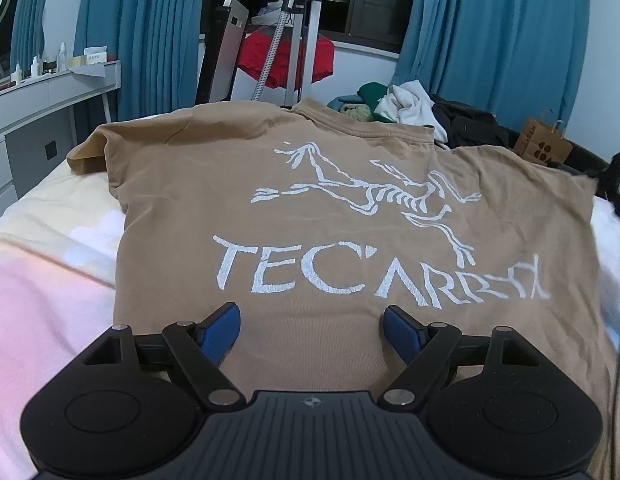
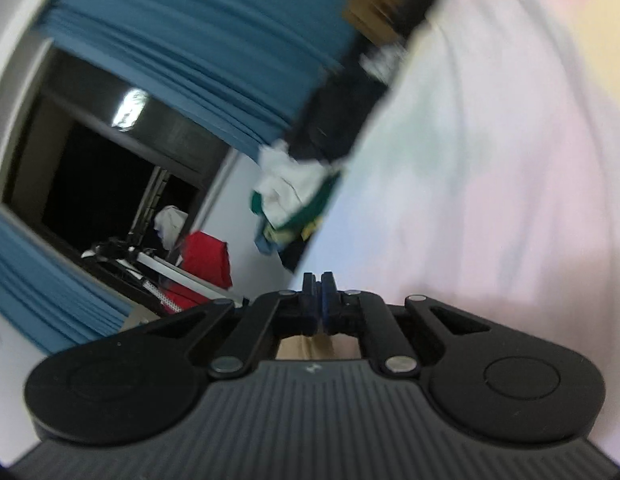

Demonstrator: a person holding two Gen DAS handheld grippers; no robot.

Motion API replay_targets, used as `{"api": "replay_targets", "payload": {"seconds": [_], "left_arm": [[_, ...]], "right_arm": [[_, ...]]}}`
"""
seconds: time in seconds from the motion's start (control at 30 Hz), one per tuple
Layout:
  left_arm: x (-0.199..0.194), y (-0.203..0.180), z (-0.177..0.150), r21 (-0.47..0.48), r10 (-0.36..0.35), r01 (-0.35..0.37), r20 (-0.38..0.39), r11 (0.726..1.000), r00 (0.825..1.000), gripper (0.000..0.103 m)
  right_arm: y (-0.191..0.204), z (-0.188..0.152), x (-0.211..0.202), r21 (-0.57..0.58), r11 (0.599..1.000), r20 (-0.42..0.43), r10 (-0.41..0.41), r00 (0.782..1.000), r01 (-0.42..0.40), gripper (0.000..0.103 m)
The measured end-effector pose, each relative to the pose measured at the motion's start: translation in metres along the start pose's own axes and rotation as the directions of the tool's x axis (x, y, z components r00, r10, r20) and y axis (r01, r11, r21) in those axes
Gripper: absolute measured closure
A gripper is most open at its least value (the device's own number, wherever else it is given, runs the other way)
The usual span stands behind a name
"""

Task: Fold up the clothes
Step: 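Move the right gripper to the tan shirt's side edge and grasp it, then hold the shirt edge in the right gripper and lift it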

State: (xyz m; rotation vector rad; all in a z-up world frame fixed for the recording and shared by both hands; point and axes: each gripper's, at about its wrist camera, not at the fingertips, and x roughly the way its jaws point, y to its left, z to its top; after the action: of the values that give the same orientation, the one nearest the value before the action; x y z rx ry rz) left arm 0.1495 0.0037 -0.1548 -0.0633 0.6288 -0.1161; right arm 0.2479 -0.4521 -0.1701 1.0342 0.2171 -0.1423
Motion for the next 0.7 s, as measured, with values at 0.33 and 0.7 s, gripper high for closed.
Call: {"api": "replay_targets", "payload": {"seconds": [0.33, 0.7], "left_arm": [[0.0, -0.003, 0.001, 0.015, 0.01, -0.01, -0.012, 1.0, 1.0, 0.022], [-0.054, -0.028, 0.03, 0.114, 0.069, -0.065, -0.025, 0.991, 0.997, 0.022]], "right_arm": [[-0.052, 0.007, -0.026, 0.033, 0.956, -0.09, -0.289, 0.953, 0.293, 0.099], [-0.066, -0.012, -0.031, 0.175, 0.946, -0.179, -0.241, 0.954, 0.272, 0.077]]}}
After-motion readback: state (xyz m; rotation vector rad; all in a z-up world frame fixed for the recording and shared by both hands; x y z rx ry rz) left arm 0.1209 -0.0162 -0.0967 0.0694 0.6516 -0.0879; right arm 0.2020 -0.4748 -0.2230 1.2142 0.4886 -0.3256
